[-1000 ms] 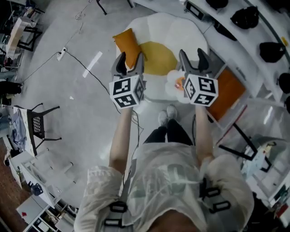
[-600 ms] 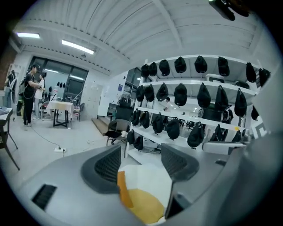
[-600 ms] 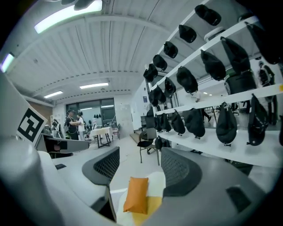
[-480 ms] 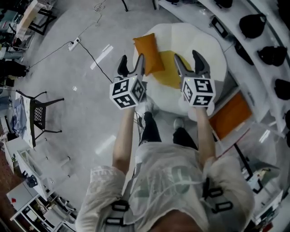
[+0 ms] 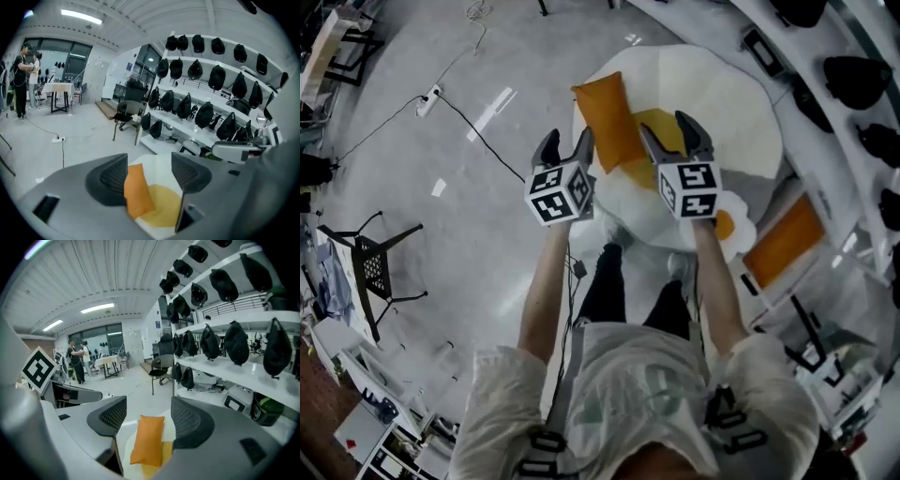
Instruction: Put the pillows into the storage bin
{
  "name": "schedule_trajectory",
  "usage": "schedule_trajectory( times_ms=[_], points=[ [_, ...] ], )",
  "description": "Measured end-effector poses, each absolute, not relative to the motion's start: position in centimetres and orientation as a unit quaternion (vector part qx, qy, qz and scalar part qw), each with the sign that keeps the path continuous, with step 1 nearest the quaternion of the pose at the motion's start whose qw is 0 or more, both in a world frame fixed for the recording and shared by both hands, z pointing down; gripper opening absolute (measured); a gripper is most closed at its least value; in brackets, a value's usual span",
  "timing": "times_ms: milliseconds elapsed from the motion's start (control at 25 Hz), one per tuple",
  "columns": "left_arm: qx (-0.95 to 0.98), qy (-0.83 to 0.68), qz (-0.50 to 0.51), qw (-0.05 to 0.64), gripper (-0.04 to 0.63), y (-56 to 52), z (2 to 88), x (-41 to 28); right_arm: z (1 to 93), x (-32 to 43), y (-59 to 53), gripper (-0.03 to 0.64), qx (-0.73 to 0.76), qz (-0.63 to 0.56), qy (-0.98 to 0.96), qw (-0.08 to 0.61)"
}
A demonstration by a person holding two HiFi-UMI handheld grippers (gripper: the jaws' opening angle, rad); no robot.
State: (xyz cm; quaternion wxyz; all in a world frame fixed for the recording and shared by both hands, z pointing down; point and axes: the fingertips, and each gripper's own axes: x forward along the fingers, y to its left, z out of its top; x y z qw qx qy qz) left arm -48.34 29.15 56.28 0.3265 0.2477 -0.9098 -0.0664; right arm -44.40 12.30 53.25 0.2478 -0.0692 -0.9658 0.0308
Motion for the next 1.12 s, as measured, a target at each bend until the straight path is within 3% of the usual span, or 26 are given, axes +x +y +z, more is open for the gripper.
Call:
schedule_trajectory(
  times_ms=[280, 560, 840, 880, 1000, 1120],
  points=[
    [0.249, -0.870, -0.082, 0.417, 0.273, 29.4, 75.7, -50.5, 72.4, -48.8, 13.3, 0.270, -0.084, 0.016, -0.941, 0.327],
    [0.232, -0.829, -0.116, 0.495, 0.273, 27.8, 94.7, -46.9, 93.0, -46.9, 14.2, 0.270, -0.129, 0.058, -0.897, 0.419],
    [0.228, -0.806, -0.153, 0.524, 0.272, 25.4, 102.7, -45.6, 103.3, -44.4, 15.0, 0.267, -0.144, 0.102, -0.862, 0.476],
    [0.231, -0.802, -0.159, 0.527, 0.265, 25.3, 103.2, -45.7, 103.8, -44.5, 15.4, 0.244, -0.148, 0.113, -0.858, 0.479],
    [0.248, -0.787, -0.185, 0.534, 0.213, 25.2, 103.5, -45.8, 104.3, -44.7, 16.0, 0.173, -0.156, 0.130, -0.843, 0.499],
    [0.251, -0.788, -0.163, 0.538, 0.094, 25.2, 102.2, -46.0, 103.0, -45.0, 16.3, 0.091, -0.158, 0.097, -0.844, 0.503]
  ],
)
